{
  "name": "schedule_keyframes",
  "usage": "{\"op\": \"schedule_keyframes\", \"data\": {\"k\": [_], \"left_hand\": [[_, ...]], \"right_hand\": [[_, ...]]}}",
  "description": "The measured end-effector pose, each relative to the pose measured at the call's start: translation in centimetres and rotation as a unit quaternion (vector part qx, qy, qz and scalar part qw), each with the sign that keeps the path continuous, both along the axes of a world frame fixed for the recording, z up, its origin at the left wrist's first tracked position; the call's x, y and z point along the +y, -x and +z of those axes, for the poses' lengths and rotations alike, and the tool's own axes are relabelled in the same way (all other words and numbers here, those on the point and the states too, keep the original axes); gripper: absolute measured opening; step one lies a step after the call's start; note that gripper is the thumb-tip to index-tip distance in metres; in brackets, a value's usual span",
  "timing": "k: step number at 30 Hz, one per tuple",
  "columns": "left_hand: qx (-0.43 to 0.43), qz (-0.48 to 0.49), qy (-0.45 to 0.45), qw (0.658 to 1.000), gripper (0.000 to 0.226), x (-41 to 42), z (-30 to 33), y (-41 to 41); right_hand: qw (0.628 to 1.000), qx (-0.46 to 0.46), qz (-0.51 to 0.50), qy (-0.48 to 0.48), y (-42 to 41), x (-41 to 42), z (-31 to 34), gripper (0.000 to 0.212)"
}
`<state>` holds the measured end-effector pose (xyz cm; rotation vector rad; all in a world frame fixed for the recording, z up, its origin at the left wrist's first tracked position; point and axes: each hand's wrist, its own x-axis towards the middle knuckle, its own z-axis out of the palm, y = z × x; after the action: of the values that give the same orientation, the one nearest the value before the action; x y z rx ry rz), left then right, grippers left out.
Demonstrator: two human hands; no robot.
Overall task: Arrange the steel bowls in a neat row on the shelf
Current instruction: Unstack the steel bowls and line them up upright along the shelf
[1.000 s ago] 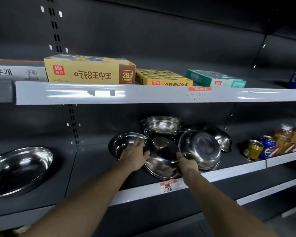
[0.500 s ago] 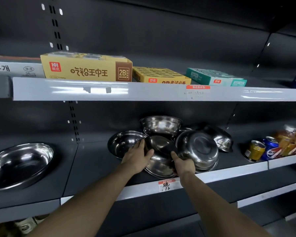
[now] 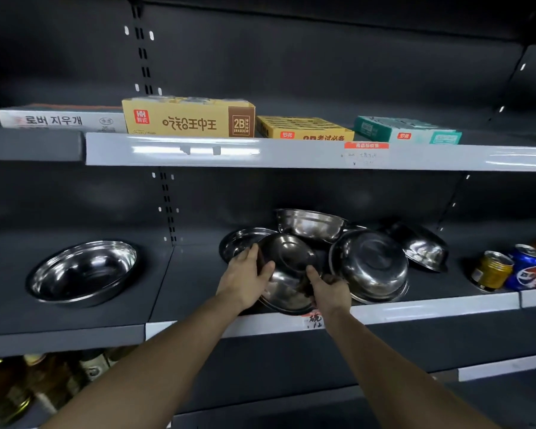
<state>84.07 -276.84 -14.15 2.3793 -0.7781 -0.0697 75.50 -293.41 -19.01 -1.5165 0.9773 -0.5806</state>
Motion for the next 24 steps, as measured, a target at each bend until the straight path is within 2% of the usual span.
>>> {"op": "schedule_keyframes", "data": {"k": [24], "left_hand": [[-0.005,0.02,0.05,0.999,0.067,9.3,0.1,-3.3]], "right_hand": [[0.999,-0.014,0.011,0.04,-3.4,8.9,2.1,0.047]]}}
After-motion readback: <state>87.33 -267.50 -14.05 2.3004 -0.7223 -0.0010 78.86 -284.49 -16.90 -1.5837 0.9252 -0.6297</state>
